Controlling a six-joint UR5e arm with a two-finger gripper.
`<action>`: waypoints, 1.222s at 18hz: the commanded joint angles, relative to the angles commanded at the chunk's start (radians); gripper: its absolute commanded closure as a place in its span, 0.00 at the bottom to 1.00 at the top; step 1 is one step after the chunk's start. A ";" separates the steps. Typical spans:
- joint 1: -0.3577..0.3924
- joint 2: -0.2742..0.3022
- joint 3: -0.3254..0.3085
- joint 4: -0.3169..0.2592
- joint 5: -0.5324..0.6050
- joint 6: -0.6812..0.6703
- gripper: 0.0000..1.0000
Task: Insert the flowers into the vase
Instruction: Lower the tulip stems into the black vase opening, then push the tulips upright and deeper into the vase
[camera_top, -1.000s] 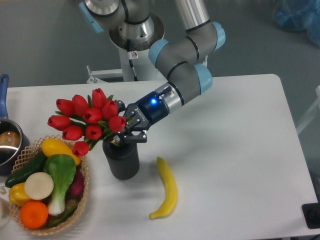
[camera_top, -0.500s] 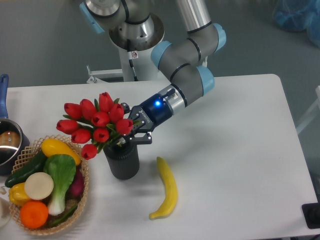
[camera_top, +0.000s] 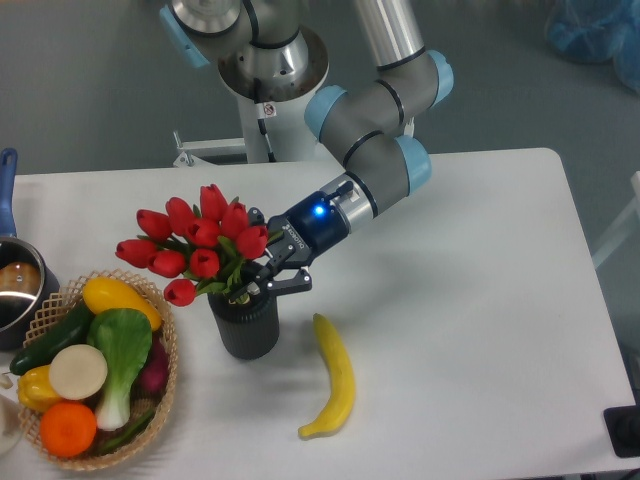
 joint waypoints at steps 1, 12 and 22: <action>0.000 0.000 0.000 0.000 0.000 0.008 0.52; 0.006 0.002 -0.008 0.000 0.005 0.015 0.32; 0.037 0.034 -0.028 -0.002 0.070 0.032 0.00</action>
